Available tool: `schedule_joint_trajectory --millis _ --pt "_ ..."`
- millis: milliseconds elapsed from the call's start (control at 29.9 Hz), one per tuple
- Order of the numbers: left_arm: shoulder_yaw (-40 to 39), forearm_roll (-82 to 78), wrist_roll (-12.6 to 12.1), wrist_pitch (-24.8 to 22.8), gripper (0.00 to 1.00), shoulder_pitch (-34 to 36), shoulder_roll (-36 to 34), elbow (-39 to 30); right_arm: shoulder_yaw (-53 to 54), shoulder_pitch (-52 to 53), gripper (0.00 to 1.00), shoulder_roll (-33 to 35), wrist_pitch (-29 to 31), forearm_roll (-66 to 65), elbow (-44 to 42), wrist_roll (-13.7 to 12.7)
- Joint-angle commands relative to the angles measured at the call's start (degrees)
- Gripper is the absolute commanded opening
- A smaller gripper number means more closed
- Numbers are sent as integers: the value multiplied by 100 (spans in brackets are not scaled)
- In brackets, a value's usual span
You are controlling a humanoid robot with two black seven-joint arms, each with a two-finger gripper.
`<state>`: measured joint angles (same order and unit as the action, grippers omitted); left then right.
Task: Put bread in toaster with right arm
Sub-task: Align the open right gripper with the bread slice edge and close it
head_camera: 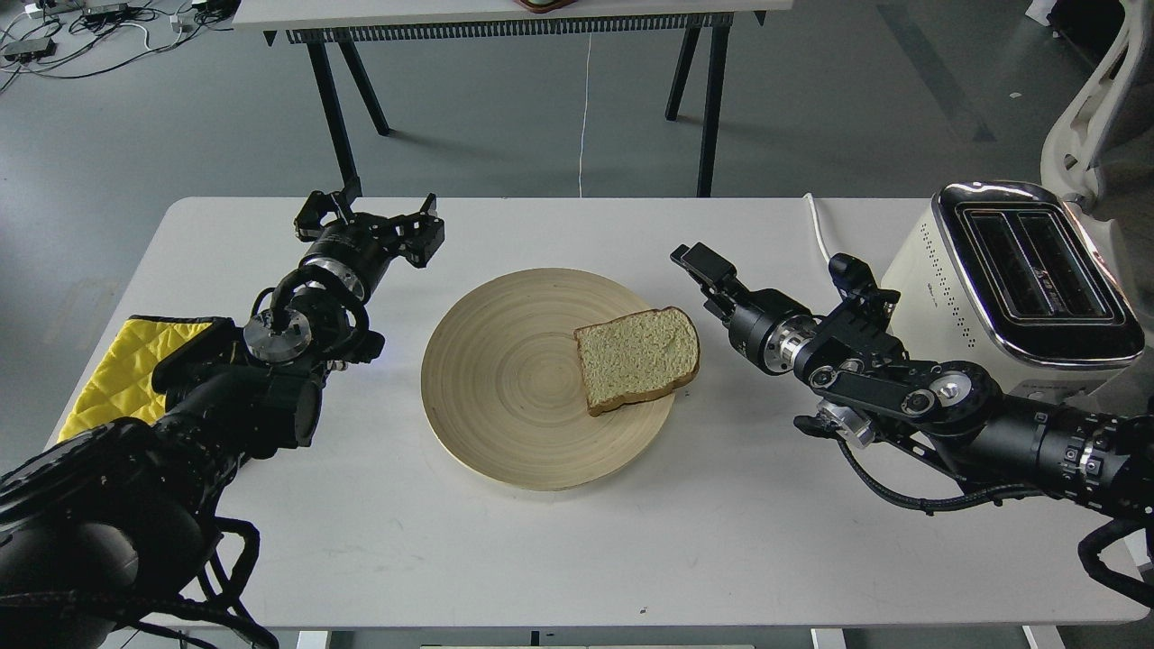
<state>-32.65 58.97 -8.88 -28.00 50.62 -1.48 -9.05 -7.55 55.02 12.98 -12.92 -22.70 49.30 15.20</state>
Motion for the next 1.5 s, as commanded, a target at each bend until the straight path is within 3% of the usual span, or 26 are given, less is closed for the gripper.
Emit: schedule_joint_trajectory --millis 0,201,435,702,1304,1471 --pt "4 0 0 0 100 0 -1 0 -1 -27 98 -50 0 -6 1 -262" --pt "4 0 0 0 100 0 -2 0 -185 -53 97 -59 -9 11 62 -386" --pt "-5 0 0 0 100 0 -2 0 -291 -44 77 -68 -9 2 360 -395" --pt "-5 0 0 0 100 0 -2 0 -327 -27 68 -59 -140 -7 589 -395" --pt "4 0 0 0 100 0 7 0 -467 35 68 179 -334 -7 739 -395" --pt "4 0 0 0 100 0 7 0 -467 35 63 222 -325 -7 871 -386"
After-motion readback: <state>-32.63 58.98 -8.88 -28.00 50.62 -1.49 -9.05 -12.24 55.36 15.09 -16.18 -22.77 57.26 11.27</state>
